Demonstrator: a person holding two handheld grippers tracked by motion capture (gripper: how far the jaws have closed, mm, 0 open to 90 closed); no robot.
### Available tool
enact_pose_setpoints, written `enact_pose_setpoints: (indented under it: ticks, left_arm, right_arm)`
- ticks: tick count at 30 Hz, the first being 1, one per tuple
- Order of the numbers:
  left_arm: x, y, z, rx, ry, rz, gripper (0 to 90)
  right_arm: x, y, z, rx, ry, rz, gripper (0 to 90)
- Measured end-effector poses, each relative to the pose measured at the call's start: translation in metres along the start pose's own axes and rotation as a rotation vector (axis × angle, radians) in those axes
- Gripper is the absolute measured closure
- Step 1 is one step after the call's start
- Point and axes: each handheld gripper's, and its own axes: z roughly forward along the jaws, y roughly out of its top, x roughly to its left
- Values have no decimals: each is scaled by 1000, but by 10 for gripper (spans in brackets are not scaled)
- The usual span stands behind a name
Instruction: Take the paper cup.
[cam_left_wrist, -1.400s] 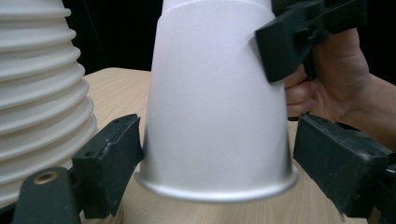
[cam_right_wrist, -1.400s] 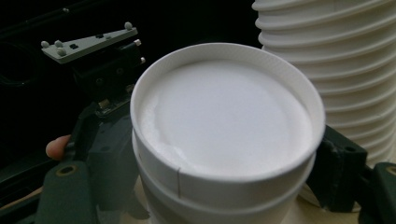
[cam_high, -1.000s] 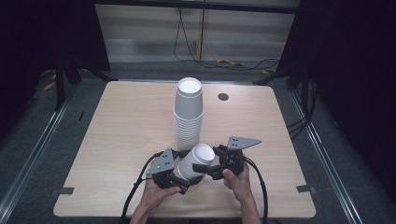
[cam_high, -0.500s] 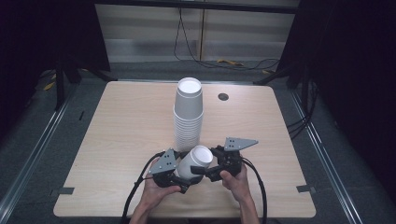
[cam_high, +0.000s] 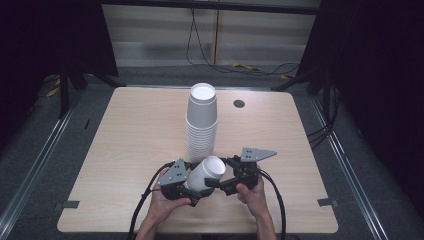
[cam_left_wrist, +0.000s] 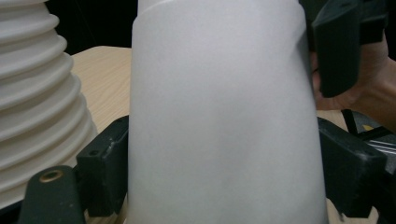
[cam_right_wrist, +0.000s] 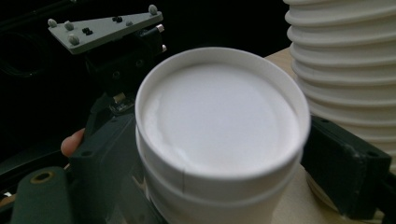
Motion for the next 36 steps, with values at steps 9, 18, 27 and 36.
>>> enact_pose_setpoints:
  ticks: [9, 18, 27, 36]
  left_arm:
    - [7, -1, -7, 38, 36, -6, 164]
    - [11, 3, -10, 98, 40, 27, 165]
    - [12, 3, -11, 149, 23, 42, 167]
    - [14, 9, -10, 233, 11, 92, 168]
  right_arm:
    - [0, -1, -7, -4, -16, -5, 143]
    - [-1, -2, -12, 31, -52, -21, 159]
    - [-1, -5, -17, 72, -83, -46, 183]
    - [-2, -6, -20, 125, -113, -51, 177]
